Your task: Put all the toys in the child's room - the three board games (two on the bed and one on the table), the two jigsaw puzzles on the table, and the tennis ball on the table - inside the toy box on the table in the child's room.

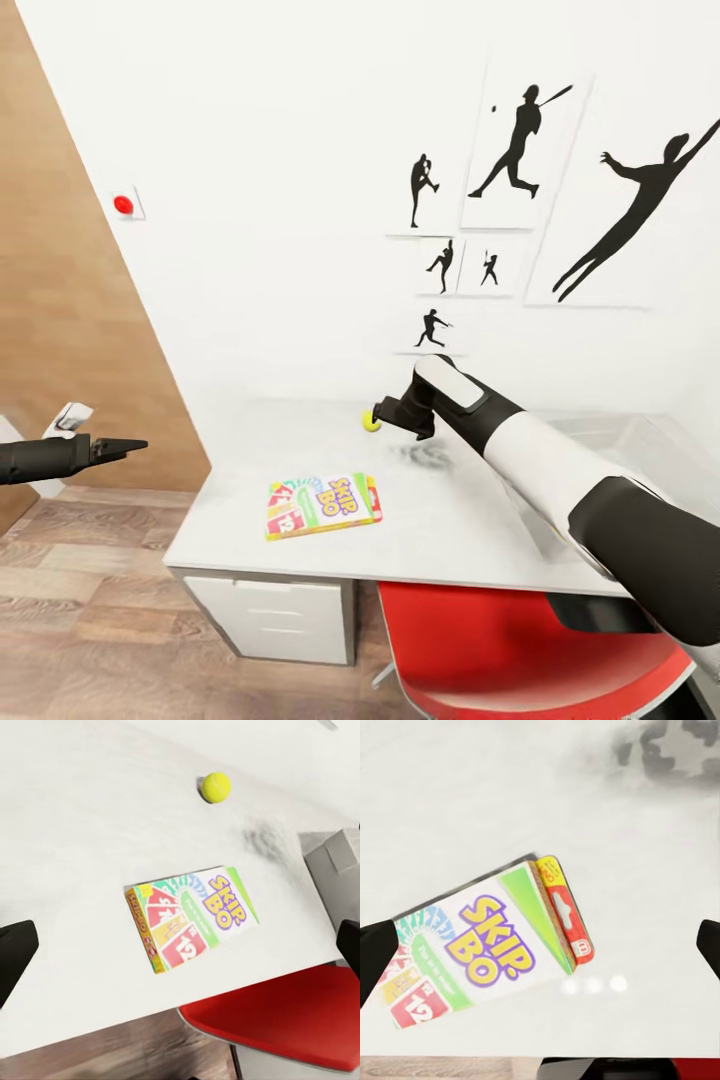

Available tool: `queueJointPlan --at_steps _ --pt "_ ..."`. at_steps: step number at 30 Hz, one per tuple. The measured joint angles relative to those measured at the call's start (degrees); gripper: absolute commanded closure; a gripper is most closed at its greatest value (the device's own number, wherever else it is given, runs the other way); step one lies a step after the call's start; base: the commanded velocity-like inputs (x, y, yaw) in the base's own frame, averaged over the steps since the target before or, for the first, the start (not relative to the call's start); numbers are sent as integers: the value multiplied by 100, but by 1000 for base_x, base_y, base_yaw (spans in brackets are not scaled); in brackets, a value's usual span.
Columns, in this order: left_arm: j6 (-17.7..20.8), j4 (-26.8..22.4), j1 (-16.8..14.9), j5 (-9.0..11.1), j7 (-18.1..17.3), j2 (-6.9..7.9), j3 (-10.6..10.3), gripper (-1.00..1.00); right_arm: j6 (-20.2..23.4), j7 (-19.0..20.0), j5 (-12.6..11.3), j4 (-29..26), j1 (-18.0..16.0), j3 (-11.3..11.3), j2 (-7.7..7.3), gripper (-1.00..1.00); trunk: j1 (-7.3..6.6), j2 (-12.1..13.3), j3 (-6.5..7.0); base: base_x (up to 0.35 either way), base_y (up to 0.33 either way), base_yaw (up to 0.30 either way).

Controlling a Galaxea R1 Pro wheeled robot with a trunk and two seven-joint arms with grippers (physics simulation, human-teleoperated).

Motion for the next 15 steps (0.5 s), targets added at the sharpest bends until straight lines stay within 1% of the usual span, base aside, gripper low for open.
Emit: queueJointPlan --at_steps 5,10,15 --pt "0 2 0 -2 0 -4 -2 -100 -1 0 5 4 4 -5 19 -100 0 0 0 -5 186 0" --pt "-3 8 0 -4 0 -3 -2 -100 -7 -5 6 11 6 -15 26 -100 0 0 0 3 107 0" --pt "-30 26 0 -6 0 0 -5 -100 -52 -6 6 16 3 -21 26 -100 -1 0 0 62 203 31"
